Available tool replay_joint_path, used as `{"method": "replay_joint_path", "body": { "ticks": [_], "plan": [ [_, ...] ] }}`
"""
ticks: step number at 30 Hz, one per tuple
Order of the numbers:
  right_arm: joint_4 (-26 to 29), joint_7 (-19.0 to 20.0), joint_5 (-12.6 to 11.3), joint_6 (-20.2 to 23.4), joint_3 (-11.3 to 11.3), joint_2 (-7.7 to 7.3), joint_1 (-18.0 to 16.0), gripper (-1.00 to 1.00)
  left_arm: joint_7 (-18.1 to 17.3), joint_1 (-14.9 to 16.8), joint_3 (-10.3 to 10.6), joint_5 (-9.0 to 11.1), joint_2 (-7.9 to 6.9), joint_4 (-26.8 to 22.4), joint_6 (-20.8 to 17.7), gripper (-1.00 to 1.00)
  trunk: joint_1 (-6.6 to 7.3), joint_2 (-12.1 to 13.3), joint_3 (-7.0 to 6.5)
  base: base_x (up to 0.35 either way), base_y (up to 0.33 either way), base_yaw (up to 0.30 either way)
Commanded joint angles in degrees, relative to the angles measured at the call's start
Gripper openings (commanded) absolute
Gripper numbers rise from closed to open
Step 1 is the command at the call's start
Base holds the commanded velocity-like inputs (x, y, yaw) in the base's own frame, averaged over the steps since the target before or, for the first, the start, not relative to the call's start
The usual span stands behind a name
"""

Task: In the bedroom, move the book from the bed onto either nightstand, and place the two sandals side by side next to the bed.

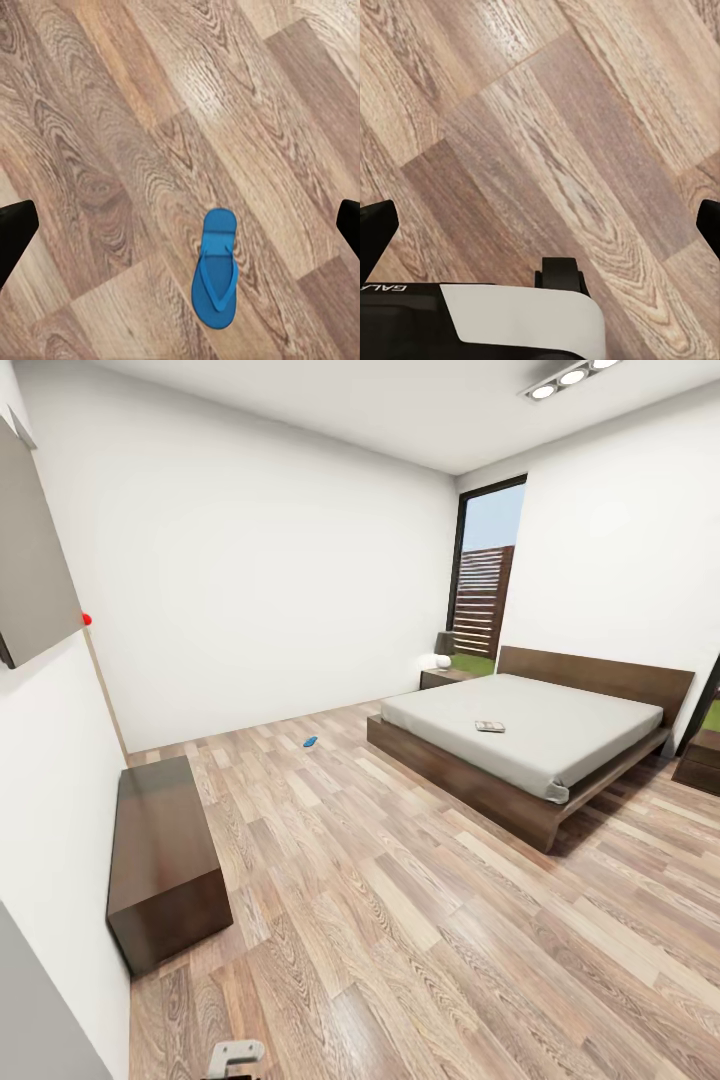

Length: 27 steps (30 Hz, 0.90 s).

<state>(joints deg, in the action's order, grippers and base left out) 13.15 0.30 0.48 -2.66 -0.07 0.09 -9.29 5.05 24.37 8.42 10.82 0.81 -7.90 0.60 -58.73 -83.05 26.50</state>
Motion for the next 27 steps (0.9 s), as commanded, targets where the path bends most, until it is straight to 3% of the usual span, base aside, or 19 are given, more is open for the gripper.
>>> {"method": "replay_joint_path", "body": {
  "ticks": [1, 27],
  "plan": [
    [0.0, 0.0, 0.0, -0.2, 0.0, 0.0, 0.0, 1.0, 0.3, 0.0, 0.5, 0.6, -0.01, 0.0, 0.4, 1.0, 0.0, 0.0, 0.06, 0.0, 0.0, 0.0],
    [0.8, -0.7, -0.6, 0.0, -0.3, 0.32, -0.3, 1.0, -0.3, 0.0, 0.5, 0.4, -0.02, 0.1, 1.3, 1.0, 0.0, 0.0, 0.06, 0.0, 0.0, 0.0]
  ]
}}
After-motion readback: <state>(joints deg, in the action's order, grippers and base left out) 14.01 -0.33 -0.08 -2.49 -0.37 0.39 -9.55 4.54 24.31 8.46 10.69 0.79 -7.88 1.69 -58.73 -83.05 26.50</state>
